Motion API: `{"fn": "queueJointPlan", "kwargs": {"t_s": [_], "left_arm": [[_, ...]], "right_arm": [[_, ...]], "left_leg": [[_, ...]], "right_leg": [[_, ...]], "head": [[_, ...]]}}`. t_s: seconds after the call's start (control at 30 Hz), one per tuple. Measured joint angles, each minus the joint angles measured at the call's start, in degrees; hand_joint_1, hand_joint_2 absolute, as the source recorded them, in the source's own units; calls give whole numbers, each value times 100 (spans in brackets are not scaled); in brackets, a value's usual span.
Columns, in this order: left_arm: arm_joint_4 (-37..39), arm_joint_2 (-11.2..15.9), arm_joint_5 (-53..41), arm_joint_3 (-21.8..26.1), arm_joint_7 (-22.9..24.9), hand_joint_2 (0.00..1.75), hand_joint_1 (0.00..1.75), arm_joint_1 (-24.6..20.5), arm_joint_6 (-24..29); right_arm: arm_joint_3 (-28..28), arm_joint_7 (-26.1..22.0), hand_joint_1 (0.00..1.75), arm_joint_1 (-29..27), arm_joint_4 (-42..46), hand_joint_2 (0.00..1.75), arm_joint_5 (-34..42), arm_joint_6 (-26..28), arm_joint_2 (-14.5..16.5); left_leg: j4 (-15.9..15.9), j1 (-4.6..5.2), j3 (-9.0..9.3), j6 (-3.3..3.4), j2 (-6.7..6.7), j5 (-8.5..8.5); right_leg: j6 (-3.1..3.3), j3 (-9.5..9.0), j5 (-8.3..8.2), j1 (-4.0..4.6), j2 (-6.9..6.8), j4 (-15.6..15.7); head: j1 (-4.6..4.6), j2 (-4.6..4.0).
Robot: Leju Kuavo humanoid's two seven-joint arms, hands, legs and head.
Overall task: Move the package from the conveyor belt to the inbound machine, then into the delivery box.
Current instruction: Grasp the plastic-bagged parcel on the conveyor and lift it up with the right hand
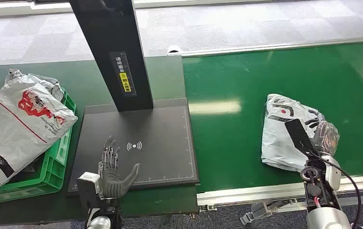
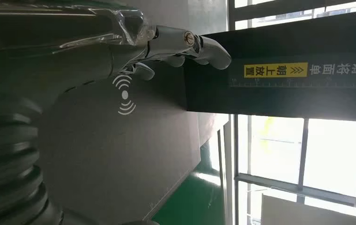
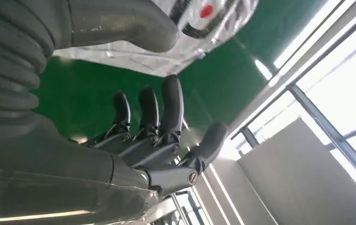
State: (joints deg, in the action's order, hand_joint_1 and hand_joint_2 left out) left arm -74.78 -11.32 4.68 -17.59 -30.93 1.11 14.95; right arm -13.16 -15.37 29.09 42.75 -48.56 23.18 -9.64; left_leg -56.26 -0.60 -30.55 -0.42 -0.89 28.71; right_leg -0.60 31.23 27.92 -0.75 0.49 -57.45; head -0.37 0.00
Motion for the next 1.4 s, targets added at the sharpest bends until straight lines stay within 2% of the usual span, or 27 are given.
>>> {"fn": "queueJointPlan", "kwargs": {"t_s": [0.23, 0.37, 0.5, 0.63, 0.77, 0.9, 1.13, 1.4], "left_arm": [[-44, 0, -10, 48, 0, 175, 0, 57, 15], [-83, 0, -21, 76, 0, 175, 0, 110, 28], [-95, 2, -43, 97, -3, 175, 0, 127, 18], [-94, 8, -43, 102, -13, 175, 0, 129, -11], [-91, 22, -18, 102, -21, 175, 0, 129, -52], [-91, 31, -11, 98, -24, 175, 0, 128, -64], [-90, 38, -11, 92, -28, 175, 0, 128, -68], [-91, 46, 6, 86, -38, 175, 0, 138, -19]], "right_arm": [[305, 178, 0, -184, 826, 175, -218, 49, 17], [480, 593, 0, -177, 874, 175, -762, 26, -49], [680, 1038, 0, -12, 456, 175, -1349, -262, -219], [851, 1214, 0, 290, -265, 175, -1629, -893, -405], [927, 1194, 0, 665, -1144, 175, -1674, -1506, -604], [967, 1169, 0, 850, -1639, 175, -1672, -1577, -708], [994, 1164, 0, 954, -1967, 175, -1638, -1628, -761], [952, 1001, 0, 937, -2259, 175, -1208, -2202, -711]], "left_leg": [[0, 0, 0, 0, 0, 0], [0, 1, 1, 0, 0, 0], [0, 1, 0, 1, -2, -1], [0, 1, 1, 2, -2, -1], [-1, 1, -1, 2, -3, -1], [-1, 1, -1, 2, -3, -1], [-1, 0, -1, 2, -2, -1], [-1, 0, -1, 2, -2, -1]], "right_leg": [[0, -1, 0, 0, 0, 0], [0, -1, 0, -1, 0, 0], [0, -2, -1, -1, -1, 0], [0, -2, -1, -1, -1, 0], [0, -2, -1, -1, -2, 0], [0, 0, -1, -1, -1, 0], [0, 0, -1, 0, -1, 0], [0, 0, -1, 0, -1, 0]], "head": [[1, 0], [0, 0], [0, 0], [0, 0], [1, 0], [0, 0], [0, 0], [0, 0]]}}
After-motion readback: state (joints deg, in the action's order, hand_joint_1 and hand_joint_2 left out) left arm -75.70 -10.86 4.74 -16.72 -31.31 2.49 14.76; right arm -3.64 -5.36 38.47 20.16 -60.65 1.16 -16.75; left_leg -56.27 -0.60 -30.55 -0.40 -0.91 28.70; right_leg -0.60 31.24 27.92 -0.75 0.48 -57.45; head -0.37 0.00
